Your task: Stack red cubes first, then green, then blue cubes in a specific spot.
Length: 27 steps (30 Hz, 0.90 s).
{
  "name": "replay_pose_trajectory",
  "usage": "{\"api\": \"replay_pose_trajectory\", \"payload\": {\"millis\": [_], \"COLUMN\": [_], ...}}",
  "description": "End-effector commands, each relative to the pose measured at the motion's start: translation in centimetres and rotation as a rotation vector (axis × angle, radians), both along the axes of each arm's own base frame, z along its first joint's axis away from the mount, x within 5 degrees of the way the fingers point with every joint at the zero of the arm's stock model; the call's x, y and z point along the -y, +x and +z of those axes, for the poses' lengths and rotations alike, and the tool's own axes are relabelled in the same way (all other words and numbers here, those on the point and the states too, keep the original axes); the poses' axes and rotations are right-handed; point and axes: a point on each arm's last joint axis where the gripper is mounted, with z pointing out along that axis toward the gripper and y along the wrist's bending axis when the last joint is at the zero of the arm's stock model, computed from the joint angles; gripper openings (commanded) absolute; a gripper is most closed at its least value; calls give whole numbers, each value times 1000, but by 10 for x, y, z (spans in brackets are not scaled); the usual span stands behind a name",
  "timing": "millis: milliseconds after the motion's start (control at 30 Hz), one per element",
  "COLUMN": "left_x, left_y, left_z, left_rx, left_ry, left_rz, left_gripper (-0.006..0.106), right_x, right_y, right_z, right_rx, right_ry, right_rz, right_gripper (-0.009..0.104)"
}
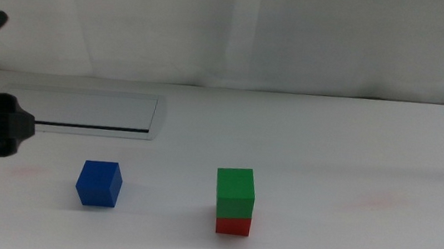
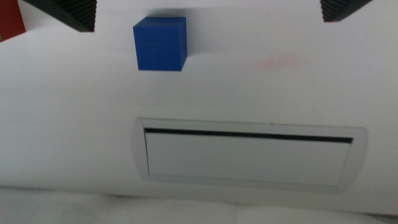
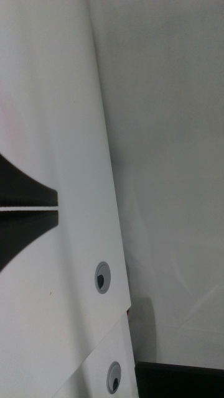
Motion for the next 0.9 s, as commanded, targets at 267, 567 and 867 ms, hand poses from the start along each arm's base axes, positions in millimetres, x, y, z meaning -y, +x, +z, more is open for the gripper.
{"api": "replay_pose_trajectory", "payload": {"millis": [267,567,867], "left_x": [12,50,66], "left_y": [33,69,92], "left_z": [-21,-34,-76], "left_rx": [-147,-259,-376], "left_ry": [-5,40,86], "left_rz": [-51,-97,-31], "left_gripper": [91,91,91], "right_x": [0,0,0], "right_y": [0,0,0], "right_z": [-13,-13,-13], "right_rx": [-29,-29,-29], "right_ry": [-6,-6,-4], "right_rz": [-2,-2,-2], "right_gripper": [-2,-2,-2]}}
